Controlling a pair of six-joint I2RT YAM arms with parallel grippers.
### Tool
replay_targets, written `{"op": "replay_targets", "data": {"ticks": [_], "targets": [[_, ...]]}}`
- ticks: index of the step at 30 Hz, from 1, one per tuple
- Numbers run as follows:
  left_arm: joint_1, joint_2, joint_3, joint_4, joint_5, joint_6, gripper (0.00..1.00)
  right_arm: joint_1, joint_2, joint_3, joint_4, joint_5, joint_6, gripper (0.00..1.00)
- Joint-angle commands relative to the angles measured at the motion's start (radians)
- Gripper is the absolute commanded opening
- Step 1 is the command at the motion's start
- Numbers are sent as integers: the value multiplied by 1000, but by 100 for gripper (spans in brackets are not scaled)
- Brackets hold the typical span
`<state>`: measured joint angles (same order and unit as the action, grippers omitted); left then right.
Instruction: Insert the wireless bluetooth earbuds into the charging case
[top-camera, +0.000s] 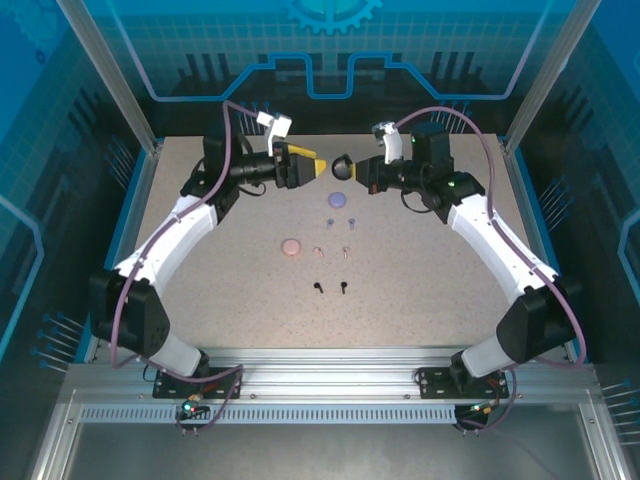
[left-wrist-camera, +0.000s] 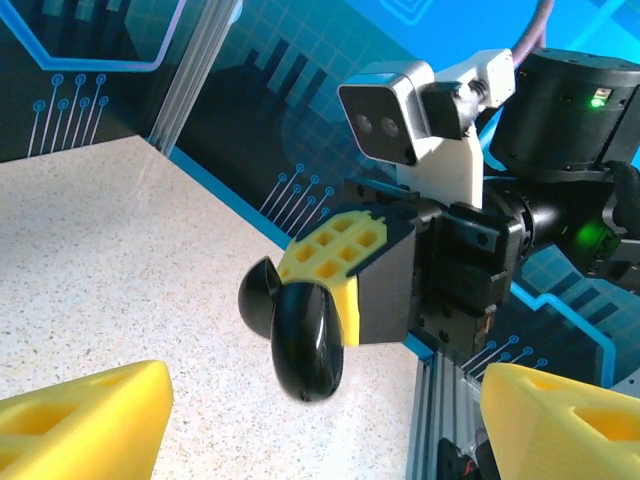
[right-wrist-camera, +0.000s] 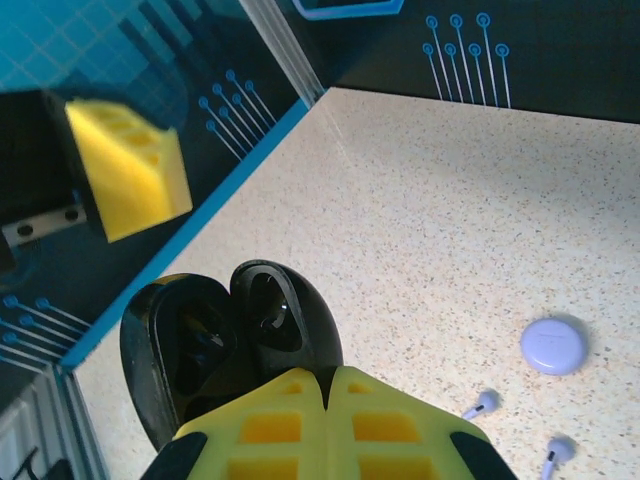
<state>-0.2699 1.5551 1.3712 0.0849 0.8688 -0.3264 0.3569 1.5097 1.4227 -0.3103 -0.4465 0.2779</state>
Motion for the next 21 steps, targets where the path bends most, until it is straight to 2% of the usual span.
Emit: {"op": "replay_targets", "data": {"ticks": [1, 10, 17, 21], "targets": [[6, 62, 84, -219, 29, 160, 83, -17, 43, 51, -114, -30, -161, 0], [6, 209, 252, -428, 43, 299, 83, -27, 150, 118, -129, -65, -211, 0], [6, 293, 357, -607, 92, 409, 77, -27, 223, 177, -137, -100, -217, 0], [6, 319, 391, -652, 115, 438, 72, -27, 249, 202, -145, -113, -223, 0]]}}
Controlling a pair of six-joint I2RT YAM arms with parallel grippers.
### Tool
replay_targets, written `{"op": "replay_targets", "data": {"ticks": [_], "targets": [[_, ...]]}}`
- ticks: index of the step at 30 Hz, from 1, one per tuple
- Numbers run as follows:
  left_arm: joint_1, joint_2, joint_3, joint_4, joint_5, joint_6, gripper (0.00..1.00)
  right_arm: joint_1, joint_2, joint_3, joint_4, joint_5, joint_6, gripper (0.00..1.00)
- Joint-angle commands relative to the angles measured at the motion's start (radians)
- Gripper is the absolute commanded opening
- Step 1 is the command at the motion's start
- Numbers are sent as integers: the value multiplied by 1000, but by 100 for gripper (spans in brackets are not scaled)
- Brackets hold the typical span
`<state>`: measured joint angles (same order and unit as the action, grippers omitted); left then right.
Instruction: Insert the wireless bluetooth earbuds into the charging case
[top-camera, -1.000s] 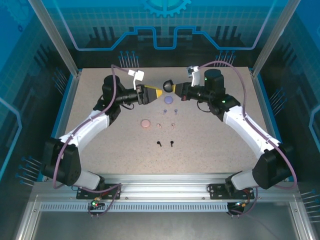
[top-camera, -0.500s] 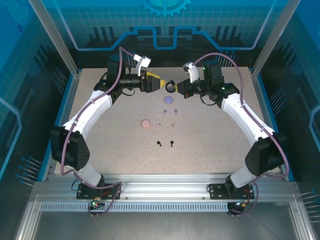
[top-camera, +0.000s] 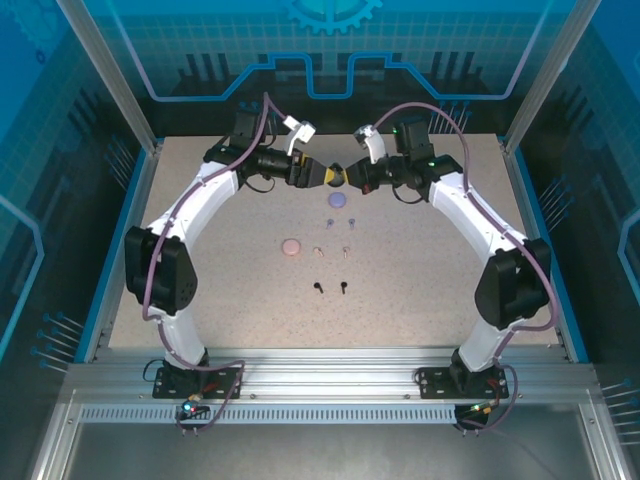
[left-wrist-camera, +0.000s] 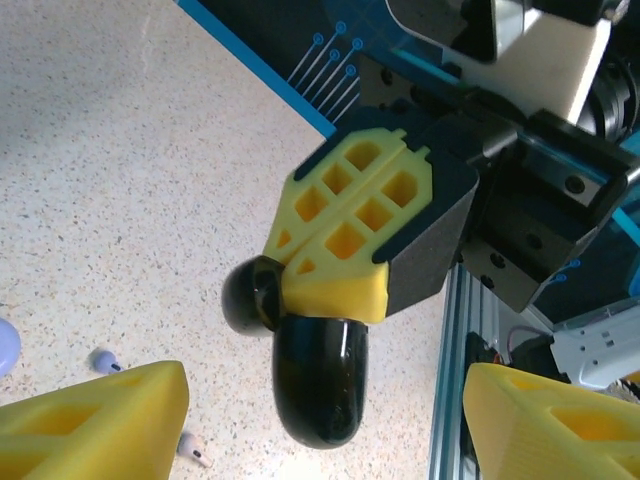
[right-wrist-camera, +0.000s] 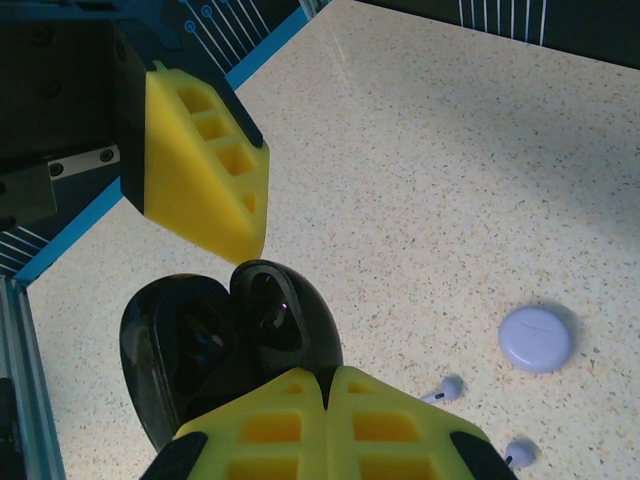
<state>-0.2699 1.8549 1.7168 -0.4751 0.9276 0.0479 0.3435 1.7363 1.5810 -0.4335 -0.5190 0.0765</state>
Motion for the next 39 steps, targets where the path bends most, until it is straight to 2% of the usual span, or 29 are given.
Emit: {"op": "replay_targets", "data": {"ticks": [1, 6, 28, 39], "targets": [[6, 22, 46, -92, 64, 65, 71, -14, 27, 49, -26, -41, -23, 0], [6, 42, 61, -113, 91, 75, 64, -14, 42, 71, -37, -56, -28, 0], [4, 71, 69, -99, 109, 68, 50, -8, 63, 80, -27, -82, -19, 0], [1, 81, 75, -88, 117, 61, 33, 1, 74, 97, -31, -85, -16, 0]]}}
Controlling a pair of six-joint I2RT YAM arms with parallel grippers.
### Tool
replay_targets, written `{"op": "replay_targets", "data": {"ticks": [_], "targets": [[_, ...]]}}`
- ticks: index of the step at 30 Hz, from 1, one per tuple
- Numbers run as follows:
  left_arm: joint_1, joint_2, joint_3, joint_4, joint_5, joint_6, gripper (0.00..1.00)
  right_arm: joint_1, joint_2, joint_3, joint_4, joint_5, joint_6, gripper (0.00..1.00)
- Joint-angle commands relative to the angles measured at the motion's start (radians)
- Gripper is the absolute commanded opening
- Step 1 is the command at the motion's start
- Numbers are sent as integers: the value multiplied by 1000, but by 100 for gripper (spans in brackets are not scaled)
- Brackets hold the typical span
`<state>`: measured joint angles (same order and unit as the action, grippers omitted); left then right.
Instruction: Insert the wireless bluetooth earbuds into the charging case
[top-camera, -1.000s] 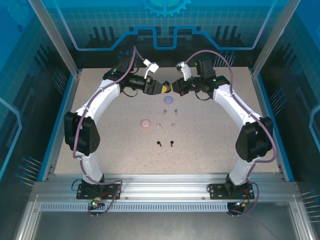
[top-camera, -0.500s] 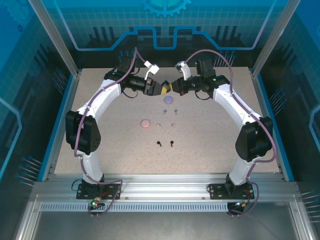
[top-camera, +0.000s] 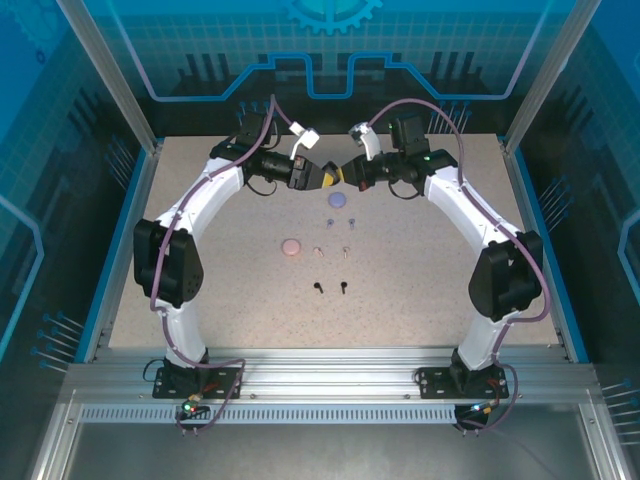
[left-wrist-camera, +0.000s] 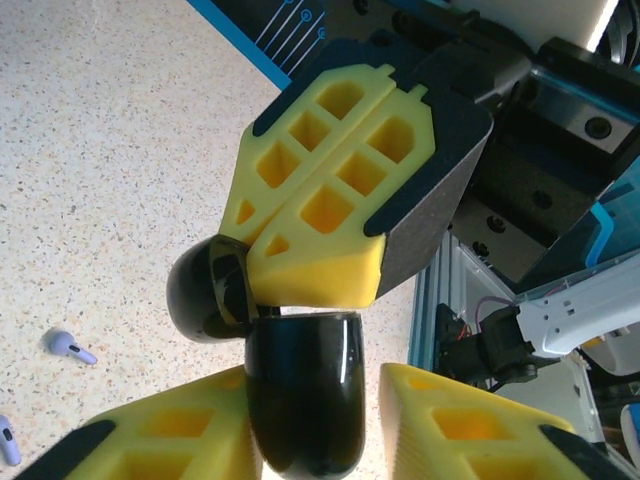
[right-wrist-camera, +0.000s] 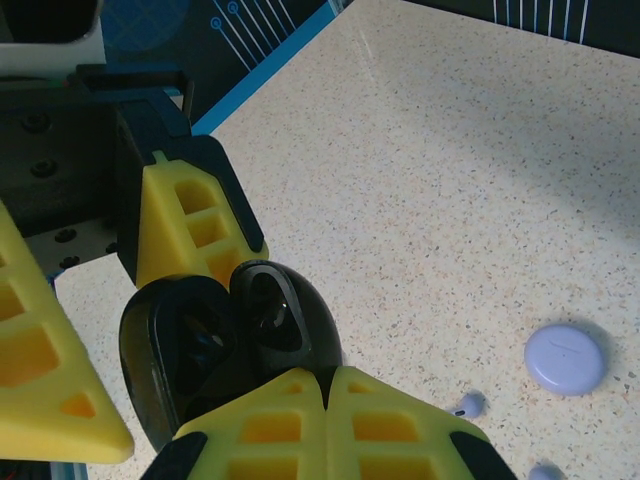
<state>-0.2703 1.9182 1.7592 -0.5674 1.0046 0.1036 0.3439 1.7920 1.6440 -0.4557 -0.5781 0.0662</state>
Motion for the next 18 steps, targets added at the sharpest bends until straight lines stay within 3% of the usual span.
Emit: {"op": "replay_targets", "data": {"ticks": [1, 9, 12, 14, 18], "targets": [[2, 19, 33, 4, 39, 6, 33, 1, 18, 35, -8, -26, -4, 0], [0, 18, 28, 13, 39, 0, 12, 8, 18, 39, -3, -22, 7, 2], [0, 9, 18, 31, 33, -14, 1, 9, 6, 32, 7, 0, 28, 26], [2, -1, -2, 57, 15, -28, 0, 8, -15, 19, 22, 15, 49, 40], [24, -59, -108, 210, -25, -120, 0, 4, -77, -19, 22, 52, 82, 53]]}}
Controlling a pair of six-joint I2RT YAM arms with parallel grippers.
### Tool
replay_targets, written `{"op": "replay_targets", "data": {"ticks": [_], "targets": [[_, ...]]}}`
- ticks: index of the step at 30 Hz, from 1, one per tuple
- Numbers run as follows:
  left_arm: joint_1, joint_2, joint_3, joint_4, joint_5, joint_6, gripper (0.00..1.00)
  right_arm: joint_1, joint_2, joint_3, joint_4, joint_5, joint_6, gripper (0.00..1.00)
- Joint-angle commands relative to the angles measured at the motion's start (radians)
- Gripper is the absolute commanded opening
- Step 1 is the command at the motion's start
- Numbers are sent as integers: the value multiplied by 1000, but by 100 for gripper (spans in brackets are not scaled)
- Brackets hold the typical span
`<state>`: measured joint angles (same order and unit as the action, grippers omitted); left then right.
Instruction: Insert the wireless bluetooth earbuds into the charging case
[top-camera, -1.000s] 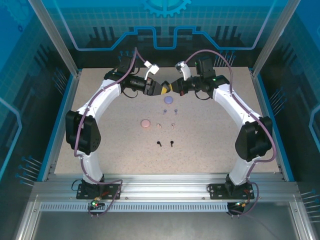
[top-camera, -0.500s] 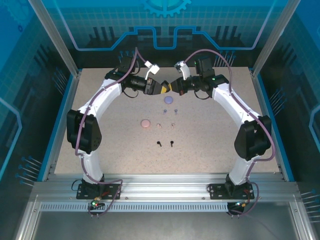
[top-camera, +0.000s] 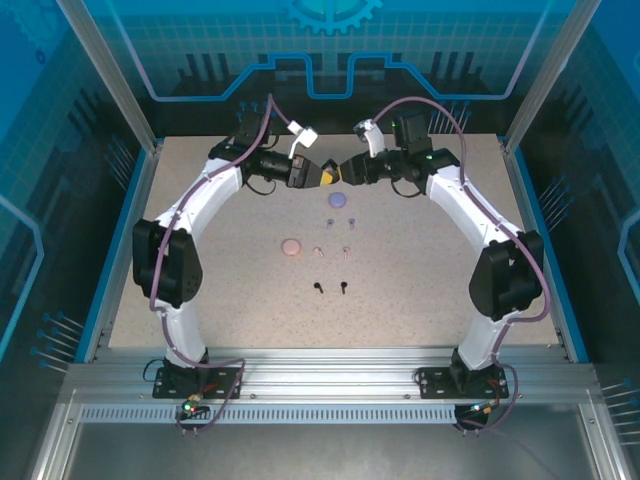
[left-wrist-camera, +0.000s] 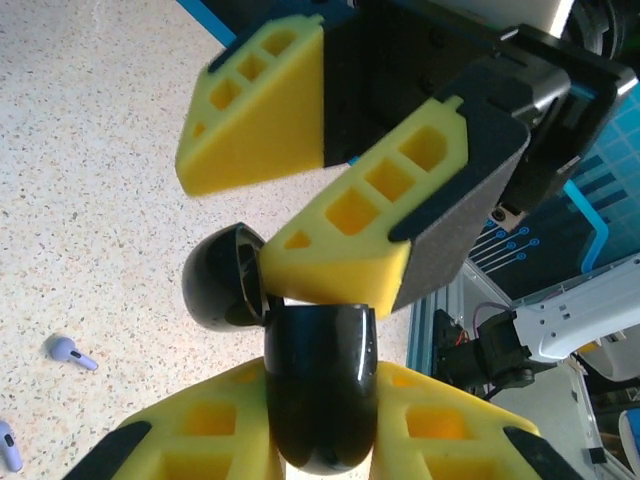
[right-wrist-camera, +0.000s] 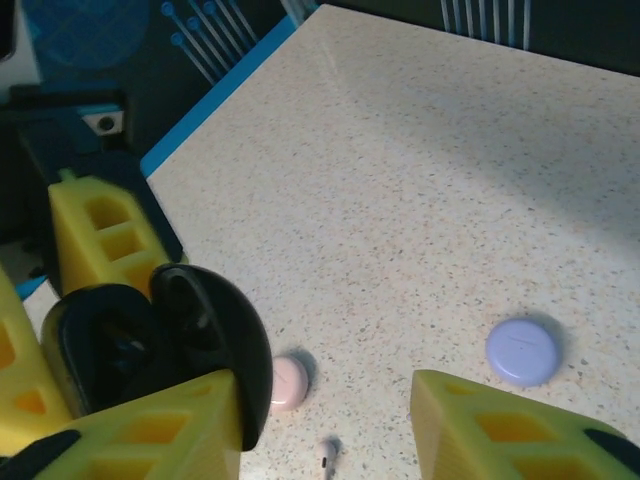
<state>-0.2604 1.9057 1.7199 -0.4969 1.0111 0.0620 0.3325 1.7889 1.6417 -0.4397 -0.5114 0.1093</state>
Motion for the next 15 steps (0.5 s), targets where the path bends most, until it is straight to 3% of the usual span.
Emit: {"op": "replay_targets", "data": {"ticks": [1, 8, 15], "targets": [[23, -65, -101, 194, -35, -111, 0, 16, -92, -31, 6, -4, 45, 55], [49, -208, -289, 453, -105, -270, 0, 33, -235, -169, 2, 111, 122, 60], [49, -389, -470, 604, -180, -354, 0, 122, -359, -333, -6, 274, 199, 61]]}}
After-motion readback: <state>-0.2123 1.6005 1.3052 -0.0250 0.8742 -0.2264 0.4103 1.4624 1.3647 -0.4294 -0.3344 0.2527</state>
